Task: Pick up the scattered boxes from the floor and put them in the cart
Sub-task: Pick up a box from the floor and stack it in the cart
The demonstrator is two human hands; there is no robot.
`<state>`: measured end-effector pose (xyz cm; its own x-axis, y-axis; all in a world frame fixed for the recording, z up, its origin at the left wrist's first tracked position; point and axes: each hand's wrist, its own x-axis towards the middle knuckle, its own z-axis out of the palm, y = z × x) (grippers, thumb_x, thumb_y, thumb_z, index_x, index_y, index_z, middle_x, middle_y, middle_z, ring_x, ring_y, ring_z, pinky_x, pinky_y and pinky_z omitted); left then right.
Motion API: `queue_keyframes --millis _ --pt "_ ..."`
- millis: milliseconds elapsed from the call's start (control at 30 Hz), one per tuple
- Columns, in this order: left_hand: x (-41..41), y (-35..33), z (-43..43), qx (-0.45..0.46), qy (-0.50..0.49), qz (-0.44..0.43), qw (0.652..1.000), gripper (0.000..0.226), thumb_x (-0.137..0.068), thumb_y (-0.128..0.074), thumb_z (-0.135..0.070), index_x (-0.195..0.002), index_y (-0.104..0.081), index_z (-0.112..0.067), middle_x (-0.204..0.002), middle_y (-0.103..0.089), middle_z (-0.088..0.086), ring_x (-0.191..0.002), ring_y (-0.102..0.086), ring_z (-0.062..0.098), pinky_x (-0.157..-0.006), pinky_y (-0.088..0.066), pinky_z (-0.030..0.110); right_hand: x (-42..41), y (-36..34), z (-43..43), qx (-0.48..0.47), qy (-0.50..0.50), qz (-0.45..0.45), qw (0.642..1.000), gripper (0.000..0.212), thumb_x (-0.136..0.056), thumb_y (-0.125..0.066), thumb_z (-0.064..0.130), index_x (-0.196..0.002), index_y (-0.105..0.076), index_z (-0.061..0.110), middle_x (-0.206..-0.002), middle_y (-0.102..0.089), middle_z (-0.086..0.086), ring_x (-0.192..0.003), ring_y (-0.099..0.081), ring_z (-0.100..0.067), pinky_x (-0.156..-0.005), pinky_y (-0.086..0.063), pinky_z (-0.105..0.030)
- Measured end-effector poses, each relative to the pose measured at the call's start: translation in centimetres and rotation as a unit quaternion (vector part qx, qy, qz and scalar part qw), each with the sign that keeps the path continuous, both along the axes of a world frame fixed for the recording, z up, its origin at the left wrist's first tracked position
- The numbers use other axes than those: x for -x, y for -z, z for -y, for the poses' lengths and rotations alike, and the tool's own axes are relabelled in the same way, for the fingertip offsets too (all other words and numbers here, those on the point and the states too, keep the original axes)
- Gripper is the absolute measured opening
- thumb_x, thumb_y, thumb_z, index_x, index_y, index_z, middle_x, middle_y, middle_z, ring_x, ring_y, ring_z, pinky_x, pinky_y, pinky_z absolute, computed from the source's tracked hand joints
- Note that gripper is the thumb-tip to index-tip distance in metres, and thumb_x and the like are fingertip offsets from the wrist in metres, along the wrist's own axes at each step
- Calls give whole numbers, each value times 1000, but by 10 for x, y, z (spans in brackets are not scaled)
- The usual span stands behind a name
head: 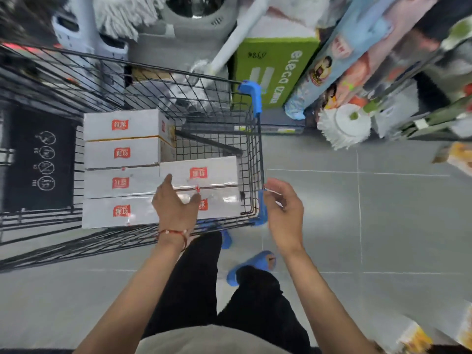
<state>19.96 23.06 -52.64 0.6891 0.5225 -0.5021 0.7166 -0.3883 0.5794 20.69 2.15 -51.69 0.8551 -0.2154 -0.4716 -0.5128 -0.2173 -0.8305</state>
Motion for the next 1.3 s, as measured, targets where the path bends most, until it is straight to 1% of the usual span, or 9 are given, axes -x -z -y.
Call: queue_keyframes --millis 133,233,433,467,567,767,900,1100,1300 --pt "13 -36 52 26 32 49 998 70 -91 -69 -16 -152 -35 -10 -155 -40 10 -146 -31 29 -121 -25 41 26 -19 50 -16 43 34 998 26 -98 -62 -2 -119 -71 10 -111 -74 3 -92 -65 7 -83 -47 -8" --pt "22 -57 95 59 51 86 993 62 -91 -68 -12 -148 -42 -10 -152 -44 7 -143 -37 25 -118 -29 35 52 -37 93 -52 84 49 994 25 -98 -63 1 -117 -71 15 -109 -74 2 -95 -66 4 -84 -48 -9" --pt "30 -85 201 78 177 132 972 47 -90 -67 -7 -136 -55 -9 -140 -55 7 -132 -49 21 -108 -34 23 107 -56 183 -101 217 56 969 24 -97 -67 10 -119 -71 19 -110 -74 2 -99 -68 -2 -86 -52 -14" --pt "31 -87 221 81 205 133 966 46 -90 -67 -8 -135 -56 -10 -139 -56 9 -130 -50 23 -109 -35 26 115 -58 196 -103 237 58 964 24 -97 -67 10 -119 -71 19 -110 -74 2 -98 -68 -2 -87 -52 -16" --pt "31 -93 279 94 278 127 948 44 -90 -68 -13 -133 -58 -15 -138 -58 8 -129 -52 22 -113 -38 38 138 -64 234 -101 297 62 948 22 -97 -67 10 -116 -72 20 -110 -73 1 -93 -66 0 -84 -51 -15" --pt "19 -101 382 130 393 116 903 40 -93 -66 -11 -132 -61 -13 -134 -60 2 -125 -55 17 -107 -41 30 172 -71 306 -86 437 74 892 20 -96 -68 9 -114 -72 17 -108 -73 -4 -87 -66 -1 -93 -54 -33" --pt "1 -103 446 164 448 101 873 33 -92 -65 -6 -125 -63 -12 -123 -62 -1 -113 -57 14 -100 -41 25 172 -73 350 -81 489 75 865 22 -97 -66 10 -114 -72 21 -107 -74 -2 -92 -66 -11 -90 -53 -32" --pt "-48 -95 541 201 528 64 823 31 -94 -63 -6 -123 -64 -14 -121 -64 -1 -113 -59 16 -99 -45 26 137 -79 426 -55 553 83 827 23 -95 -67 12 -116 -71 19 -107 -74 -2 -89 -65 -14 -82 -52 -29" --pt "-105 -109 629 221 589 26 777 30 -96 -61 -7 -124 -64 -15 -123 -64 -4 -114 -59 12 -95 -42 21 91 -96 486 -47 604 78 791 23 -98 -64 13 -118 -70 22 -111 -74 -1 -105 -69 -18 -93 -54 -33"
